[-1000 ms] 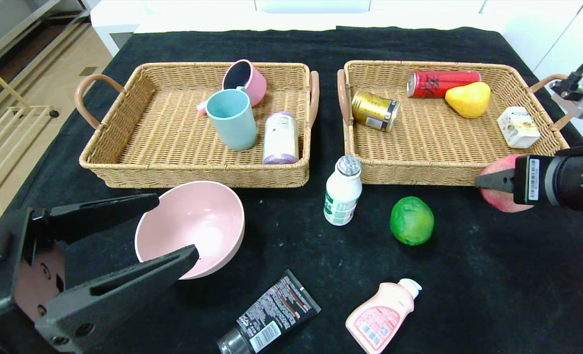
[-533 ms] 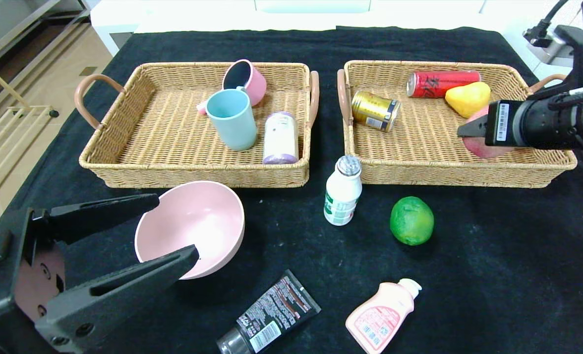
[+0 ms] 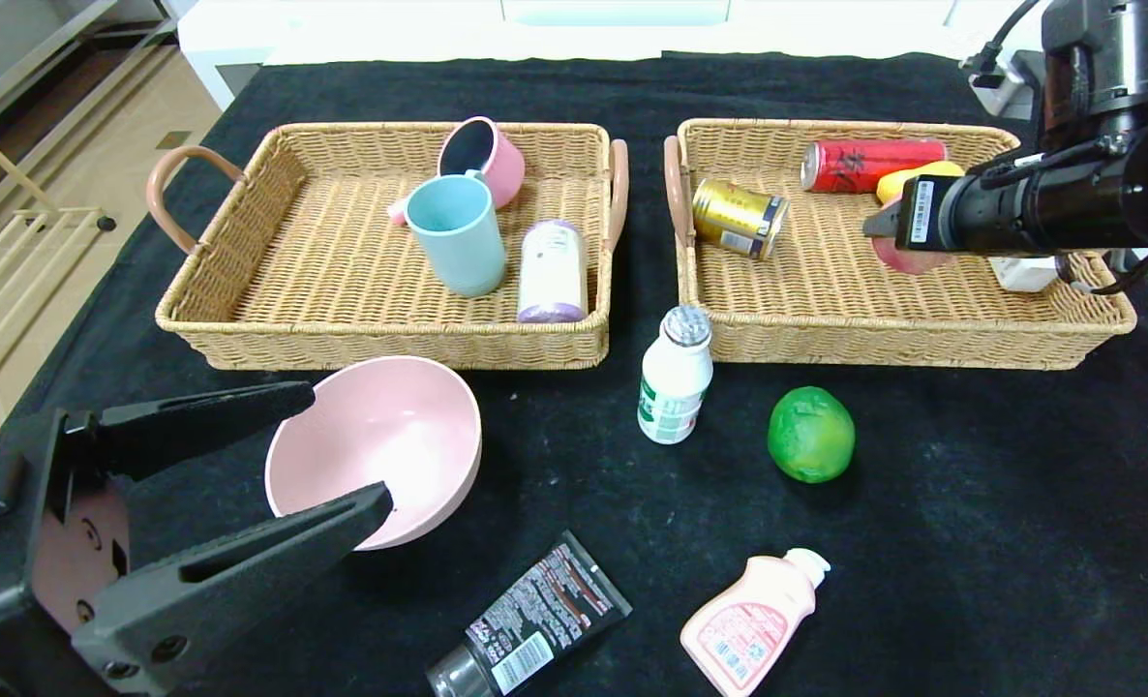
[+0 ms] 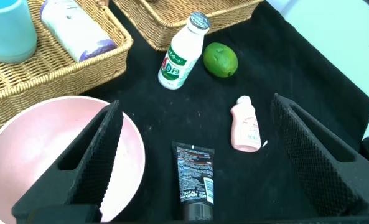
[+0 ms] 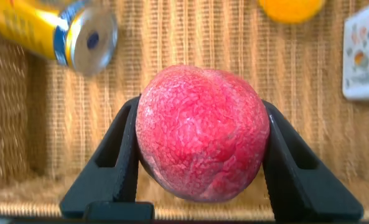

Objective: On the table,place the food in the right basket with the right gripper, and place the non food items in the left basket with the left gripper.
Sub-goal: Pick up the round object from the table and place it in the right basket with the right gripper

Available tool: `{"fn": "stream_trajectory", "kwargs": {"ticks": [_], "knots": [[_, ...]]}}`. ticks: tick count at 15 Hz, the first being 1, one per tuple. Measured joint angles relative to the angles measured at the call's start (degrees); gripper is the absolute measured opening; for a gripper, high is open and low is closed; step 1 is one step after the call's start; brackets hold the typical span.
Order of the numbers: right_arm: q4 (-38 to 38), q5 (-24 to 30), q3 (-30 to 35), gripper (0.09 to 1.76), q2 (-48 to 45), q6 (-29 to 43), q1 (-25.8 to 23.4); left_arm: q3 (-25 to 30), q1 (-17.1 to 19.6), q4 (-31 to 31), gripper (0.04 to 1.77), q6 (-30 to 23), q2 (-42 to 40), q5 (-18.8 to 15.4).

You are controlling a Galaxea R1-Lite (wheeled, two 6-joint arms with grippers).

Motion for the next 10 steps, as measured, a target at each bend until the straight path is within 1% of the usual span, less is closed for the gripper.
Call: {"fn": "stream_trajectory", "kwargs": {"ticks": [4,10], "knots": [[-7.1,0.1,0.0,1.16,3.0,0.3,-0.7,0.0,0.0,0.0,1.72,0.0,0.0,0.0],[-7.3,0.3,0.3,1.16,4.6,0.4,-1.1,0.0,0.0,0.0,1.72,0.0,0.0,0.0]]}}
